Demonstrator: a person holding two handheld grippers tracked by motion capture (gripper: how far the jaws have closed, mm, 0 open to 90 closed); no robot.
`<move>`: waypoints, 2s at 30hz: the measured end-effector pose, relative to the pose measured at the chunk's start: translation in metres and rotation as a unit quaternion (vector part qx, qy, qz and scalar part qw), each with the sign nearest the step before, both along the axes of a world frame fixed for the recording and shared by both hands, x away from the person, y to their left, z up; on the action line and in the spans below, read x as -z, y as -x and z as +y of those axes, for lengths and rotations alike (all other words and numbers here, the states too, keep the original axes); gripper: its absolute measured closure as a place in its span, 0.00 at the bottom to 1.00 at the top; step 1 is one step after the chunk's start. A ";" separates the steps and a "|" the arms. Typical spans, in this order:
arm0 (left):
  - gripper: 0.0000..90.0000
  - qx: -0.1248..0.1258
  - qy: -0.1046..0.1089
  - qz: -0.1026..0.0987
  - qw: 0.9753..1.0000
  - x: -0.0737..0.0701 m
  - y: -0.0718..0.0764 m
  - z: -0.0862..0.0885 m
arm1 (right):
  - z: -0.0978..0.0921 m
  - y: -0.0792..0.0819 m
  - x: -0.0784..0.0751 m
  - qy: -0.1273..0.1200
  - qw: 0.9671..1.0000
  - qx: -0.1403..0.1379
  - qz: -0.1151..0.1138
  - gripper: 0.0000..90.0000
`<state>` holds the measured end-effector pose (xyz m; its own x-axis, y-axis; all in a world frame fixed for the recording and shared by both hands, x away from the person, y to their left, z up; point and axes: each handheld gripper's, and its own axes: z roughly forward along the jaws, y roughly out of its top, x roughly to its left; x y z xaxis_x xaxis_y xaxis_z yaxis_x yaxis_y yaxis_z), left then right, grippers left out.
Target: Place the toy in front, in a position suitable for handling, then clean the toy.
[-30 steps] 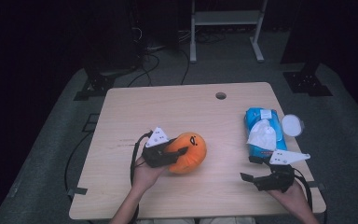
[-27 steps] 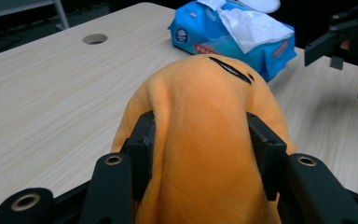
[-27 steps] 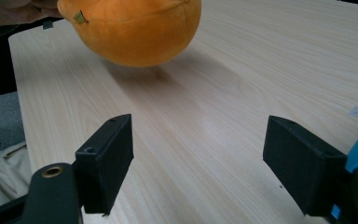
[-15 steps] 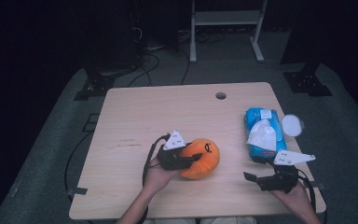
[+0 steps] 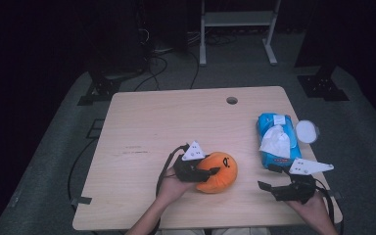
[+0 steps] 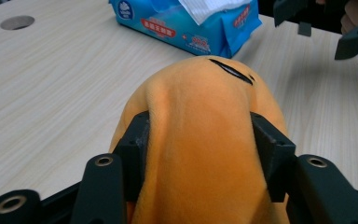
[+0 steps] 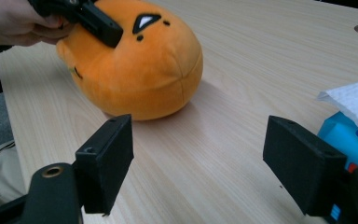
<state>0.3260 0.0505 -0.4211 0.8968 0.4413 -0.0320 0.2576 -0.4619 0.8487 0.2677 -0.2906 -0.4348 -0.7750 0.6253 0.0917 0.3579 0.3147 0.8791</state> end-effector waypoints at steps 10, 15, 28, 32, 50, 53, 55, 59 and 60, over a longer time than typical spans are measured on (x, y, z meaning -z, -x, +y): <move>0.21 -0.002 -0.017 -0.023 1.000 -0.009 0.010 0.001 | 0.003 -0.004 -0.007 0.009 1.000 0.001 -0.018 0.26; 0.16 -0.005 -0.001 -0.032 0.999 -0.018 0.019 0.015 | -0.002 -0.010 -0.015 0.005 1.000 0.010 -0.029 0.26; 0.12 -0.033 0.018 -0.036 0.999 -0.018 0.033 0.053 | -0.020 -0.044 -0.028 0.027 0.996 0.063 -0.058 0.26; 0.12 -0.032 0.015 -0.041 0.999 -0.015 0.034 0.053 | -0.022 -0.060 -0.026 0.036 0.994 0.081 -0.058 0.28; 0.15 -0.022 -0.009 -0.027 0.999 0.004 0.025 0.044 | -0.032 -0.096 0.002 0.058 0.987 0.148 0.018 0.81; 0.15 -0.022 -0.011 -0.027 0.999 0.004 0.024 0.044 | -0.033 -0.097 0.003 0.061 0.987 0.148 0.025 0.89; 0.15 -0.023 -0.009 -0.027 0.999 0.005 0.023 0.044 | -0.037 -0.096 0.003 0.054 0.987 0.149 0.032 0.95; 0.15 -0.025 -0.011 -0.024 0.999 0.005 0.022 0.046 | -0.042 -0.093 0.001 0.042 0.987 0.149 0.035 0.97; 0.15 -0.026 -0.011 -0.024 0.999 0.006 0.022 0.046 | -0.043 -0.093 0.000 0.039 0.987 0.149 0.035 0.97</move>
